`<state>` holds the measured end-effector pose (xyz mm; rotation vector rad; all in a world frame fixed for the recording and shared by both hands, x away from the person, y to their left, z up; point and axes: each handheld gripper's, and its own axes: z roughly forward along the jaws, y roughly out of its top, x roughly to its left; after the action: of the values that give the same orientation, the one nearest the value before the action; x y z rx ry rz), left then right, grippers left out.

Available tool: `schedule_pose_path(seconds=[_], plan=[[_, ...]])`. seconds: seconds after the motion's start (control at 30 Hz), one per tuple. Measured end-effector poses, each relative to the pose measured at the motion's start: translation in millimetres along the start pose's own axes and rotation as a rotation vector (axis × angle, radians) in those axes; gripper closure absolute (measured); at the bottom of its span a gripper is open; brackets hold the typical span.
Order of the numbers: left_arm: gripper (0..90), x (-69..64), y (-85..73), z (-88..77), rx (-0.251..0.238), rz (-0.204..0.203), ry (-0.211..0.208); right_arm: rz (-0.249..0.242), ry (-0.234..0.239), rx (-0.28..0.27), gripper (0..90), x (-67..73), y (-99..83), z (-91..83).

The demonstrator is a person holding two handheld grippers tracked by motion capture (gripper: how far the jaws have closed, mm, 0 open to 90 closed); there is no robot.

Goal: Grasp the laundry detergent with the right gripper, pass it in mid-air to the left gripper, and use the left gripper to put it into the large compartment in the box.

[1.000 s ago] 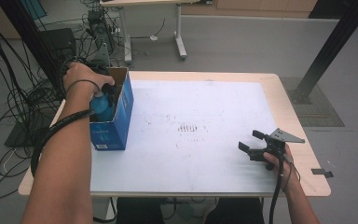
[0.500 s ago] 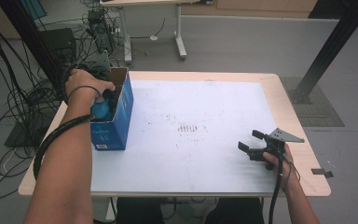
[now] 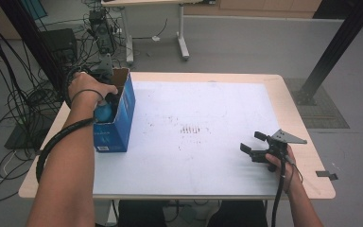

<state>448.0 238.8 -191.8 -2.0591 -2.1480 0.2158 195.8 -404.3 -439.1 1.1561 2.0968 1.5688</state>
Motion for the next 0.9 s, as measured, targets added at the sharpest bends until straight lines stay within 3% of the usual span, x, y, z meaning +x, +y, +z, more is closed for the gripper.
schedule_pose_path(seconds=[0.9], plan=[[37.3,3.4,-0.7,0.6,-0.005,-0.007,-0.01,0.008,0.0,0.003,5.5,-1.4,-0.9,1.0]])
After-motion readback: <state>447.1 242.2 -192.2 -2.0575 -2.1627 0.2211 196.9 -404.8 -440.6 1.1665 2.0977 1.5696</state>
